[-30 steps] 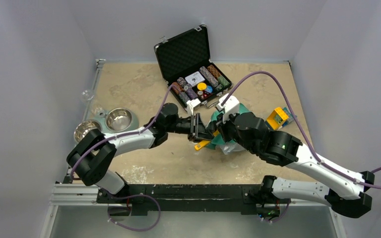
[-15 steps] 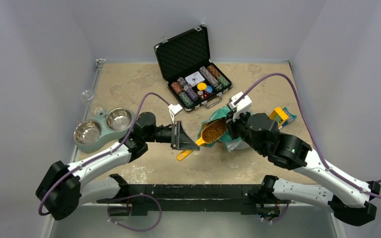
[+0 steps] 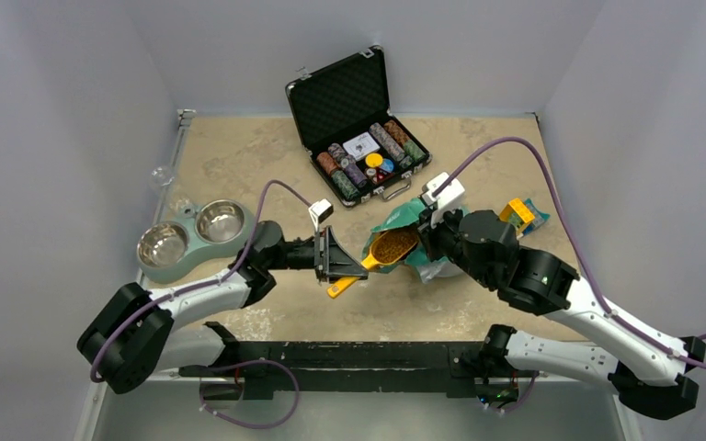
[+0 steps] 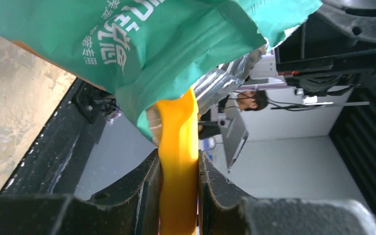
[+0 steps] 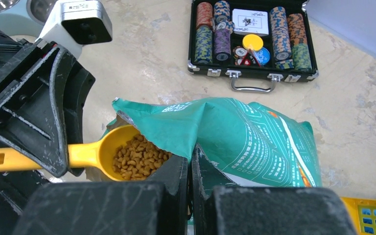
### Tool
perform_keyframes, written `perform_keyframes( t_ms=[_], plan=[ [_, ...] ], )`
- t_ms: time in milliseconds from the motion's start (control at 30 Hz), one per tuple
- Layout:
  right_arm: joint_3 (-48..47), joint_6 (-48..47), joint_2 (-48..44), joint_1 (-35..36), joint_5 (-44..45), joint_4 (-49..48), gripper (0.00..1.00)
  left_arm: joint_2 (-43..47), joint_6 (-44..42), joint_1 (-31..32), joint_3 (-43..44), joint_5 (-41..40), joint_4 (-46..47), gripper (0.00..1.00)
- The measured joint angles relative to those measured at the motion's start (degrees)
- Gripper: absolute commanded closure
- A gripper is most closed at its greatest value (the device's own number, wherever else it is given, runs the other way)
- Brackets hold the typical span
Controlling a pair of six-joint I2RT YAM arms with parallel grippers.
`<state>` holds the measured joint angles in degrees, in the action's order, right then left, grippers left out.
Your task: Serve the pet food
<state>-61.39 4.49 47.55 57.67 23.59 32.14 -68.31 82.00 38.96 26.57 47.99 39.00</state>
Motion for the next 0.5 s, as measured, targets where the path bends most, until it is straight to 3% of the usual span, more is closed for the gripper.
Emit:
perform_keyframes(
  t_ms=[133, 300, 500],
  plan=[
    [0.0, -0.04, -0.02, 0.0, -0.76, 0.44, 1.0, 0.81, 8.44, -0.94, -7.17, -1.4, 11.78, 1.0],
    [0.0, -0.04, -0.72, -0.07, -0.13, 0.35, 1.0, 8.2, 10.21, -1.79, -8.2, -2.1, 8.98, 1.0],
    [-0.44, 0.66, -0.22, -0.24, 1.2, 0.31, 1.0, 7.58, 11.17, -2.21, -6.95, -0.98, 8.04, 1.0]
  ],
)
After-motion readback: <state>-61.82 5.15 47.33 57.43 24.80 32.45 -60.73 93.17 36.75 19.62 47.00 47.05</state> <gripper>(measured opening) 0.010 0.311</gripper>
